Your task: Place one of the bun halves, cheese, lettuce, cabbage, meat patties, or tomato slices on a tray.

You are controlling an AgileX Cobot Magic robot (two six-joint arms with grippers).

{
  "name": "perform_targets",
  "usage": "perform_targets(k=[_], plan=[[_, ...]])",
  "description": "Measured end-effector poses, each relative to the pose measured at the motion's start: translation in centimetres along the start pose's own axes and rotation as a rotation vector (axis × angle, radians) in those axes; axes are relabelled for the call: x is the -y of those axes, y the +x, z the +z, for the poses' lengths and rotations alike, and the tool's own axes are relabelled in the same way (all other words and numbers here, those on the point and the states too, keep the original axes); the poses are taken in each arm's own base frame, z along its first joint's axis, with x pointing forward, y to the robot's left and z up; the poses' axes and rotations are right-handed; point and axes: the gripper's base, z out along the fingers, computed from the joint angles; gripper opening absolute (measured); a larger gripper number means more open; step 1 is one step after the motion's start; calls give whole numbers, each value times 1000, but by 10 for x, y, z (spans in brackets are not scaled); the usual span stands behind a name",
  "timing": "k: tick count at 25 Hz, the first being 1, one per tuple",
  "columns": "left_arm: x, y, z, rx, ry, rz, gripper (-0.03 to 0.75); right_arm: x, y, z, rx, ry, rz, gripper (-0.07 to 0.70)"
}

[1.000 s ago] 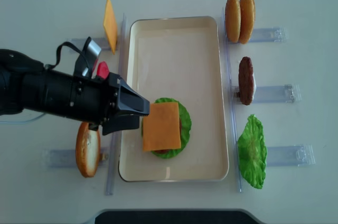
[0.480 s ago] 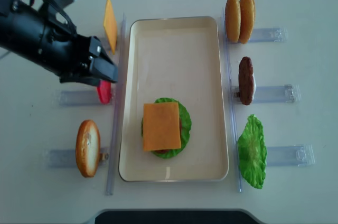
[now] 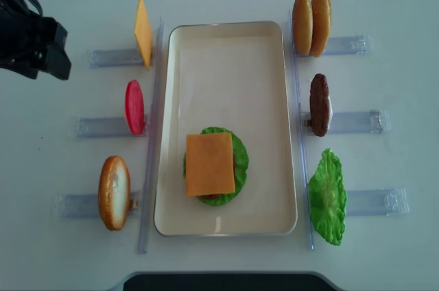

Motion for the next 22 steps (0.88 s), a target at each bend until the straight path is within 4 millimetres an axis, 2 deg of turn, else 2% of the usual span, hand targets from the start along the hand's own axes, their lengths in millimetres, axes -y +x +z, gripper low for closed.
perform_targets(k=[2,6,10,16,19,22], plan=[[-8,1,0,-2,-29,-16,450,0,0,0,0,0,0,279],[-12,2,-3,3,-60,-11,450,0,0,0,0,0,0,279],[-10,22,-18,46,-67,-10,450,0,0,0,0,0,0,279],[-4,87,-49,166,-76,-16,450,0,0,0,0,0,0,279],[0,125,-57,233,-81,-16,450,0,0,0,0,0,0,279],[3,163,-55,299,-81,-17,450,0,0,0,0,0,0,279]])
